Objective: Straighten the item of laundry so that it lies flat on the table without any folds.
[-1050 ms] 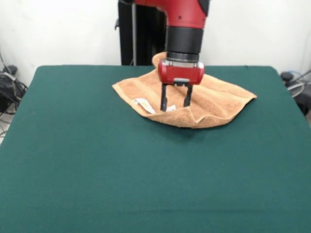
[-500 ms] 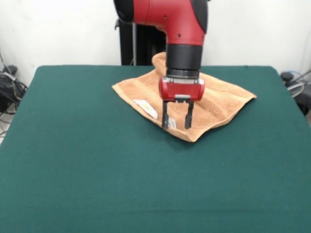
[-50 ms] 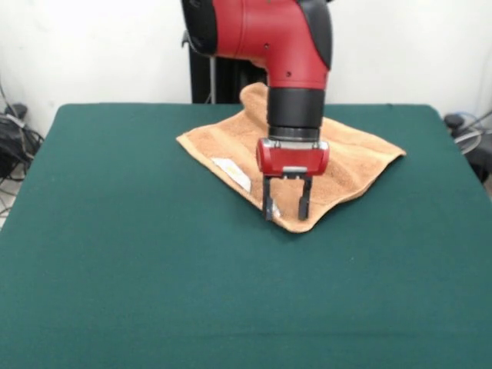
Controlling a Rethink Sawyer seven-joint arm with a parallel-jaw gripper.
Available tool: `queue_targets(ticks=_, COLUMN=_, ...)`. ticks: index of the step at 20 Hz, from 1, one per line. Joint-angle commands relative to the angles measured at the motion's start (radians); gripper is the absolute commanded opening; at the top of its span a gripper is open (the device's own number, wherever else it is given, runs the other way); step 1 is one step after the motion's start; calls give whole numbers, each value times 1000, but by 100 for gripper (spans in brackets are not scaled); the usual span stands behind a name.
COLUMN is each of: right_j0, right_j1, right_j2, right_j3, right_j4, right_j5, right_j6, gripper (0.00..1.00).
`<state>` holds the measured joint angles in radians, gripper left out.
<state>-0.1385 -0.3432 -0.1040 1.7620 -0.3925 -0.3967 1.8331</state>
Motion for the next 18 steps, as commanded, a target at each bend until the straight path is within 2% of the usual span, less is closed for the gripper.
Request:
queue_targets(ticks=1, right_j0=-15, right_j1=68, right_j2=99, right_j3=-88, right_j4=-45, right_j5=-27, right_j6=110, gripper=100)
queue_targets(ticks=3, right_j0=-28, right_j1=65, right_j2=112, right_j3=-84, right_j4=-48, right_j5=-8, right_j6=116, gripper=100)
queue_targets(ticks=4, right_j0=-34, right_j1=63, right_j2=118, right_j3=-81, right_j4=-49, right_j5=1, right_j6=120, gripper=0)
queue_targets(ticks=12, right_j0=-46, right_j1=64, right_j2=110, right_j3=-64, right_j4=-37, right_j5=-1, right_j6=132, gripper=0)
queue_targets(ticks=18, right_j0=-74, right_j1=60, right_j2=127, right_j3=-62, right_j4=-65, right_j5=-5, right_j6=133, gripper=0)
